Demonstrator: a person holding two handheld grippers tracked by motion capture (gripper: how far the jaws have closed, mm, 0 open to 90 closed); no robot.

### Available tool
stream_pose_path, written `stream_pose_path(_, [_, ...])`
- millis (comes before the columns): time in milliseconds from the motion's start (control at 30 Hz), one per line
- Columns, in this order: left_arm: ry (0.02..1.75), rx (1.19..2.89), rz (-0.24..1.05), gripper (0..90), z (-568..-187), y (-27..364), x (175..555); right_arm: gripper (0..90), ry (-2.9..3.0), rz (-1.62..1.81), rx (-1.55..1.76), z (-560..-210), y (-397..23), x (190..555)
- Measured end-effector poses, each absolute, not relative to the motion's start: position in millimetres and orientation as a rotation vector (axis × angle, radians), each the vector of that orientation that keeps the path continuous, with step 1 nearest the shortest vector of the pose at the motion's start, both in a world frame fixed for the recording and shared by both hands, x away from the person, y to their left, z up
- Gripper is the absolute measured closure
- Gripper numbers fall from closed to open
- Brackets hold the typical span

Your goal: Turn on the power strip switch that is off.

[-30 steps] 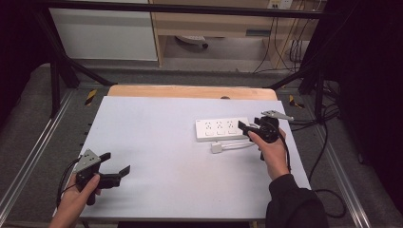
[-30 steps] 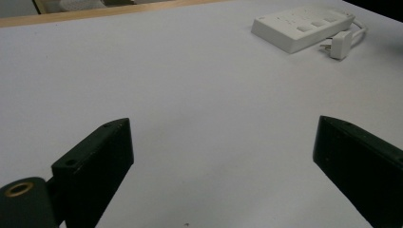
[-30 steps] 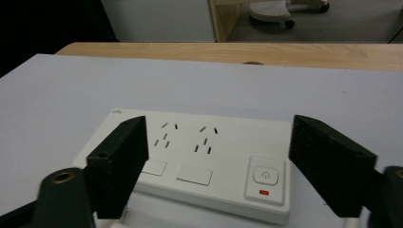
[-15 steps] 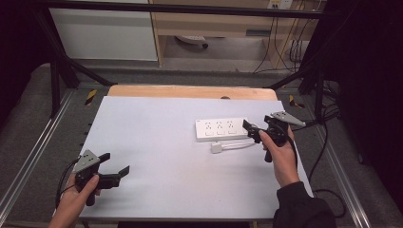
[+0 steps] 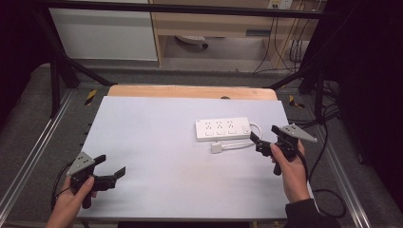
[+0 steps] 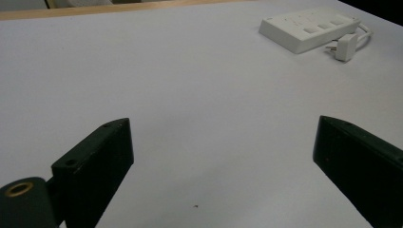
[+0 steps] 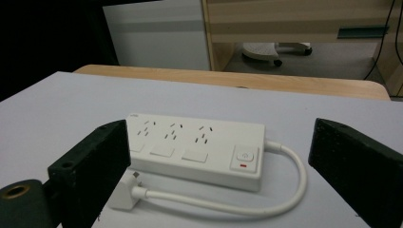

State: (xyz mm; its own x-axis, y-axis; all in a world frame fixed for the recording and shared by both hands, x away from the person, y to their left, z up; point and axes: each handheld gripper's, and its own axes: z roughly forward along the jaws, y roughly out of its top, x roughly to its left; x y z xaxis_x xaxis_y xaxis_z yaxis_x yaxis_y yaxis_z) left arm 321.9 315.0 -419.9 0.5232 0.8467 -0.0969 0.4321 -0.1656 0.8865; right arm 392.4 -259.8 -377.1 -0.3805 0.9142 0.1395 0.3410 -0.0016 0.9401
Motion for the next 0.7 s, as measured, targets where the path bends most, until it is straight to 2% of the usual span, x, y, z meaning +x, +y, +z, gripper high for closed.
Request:
stream_pose_path(367, [1.067,1.790,0.530,6.2,-420,316,321,6.8,1.788,1.348,1.308,-409,-265,366])
stream_pose_path(700, [1.057,1.798,0.536,6.2,-420,314,321,5.4,1.939,1.194,1.373,-446,-258,356])
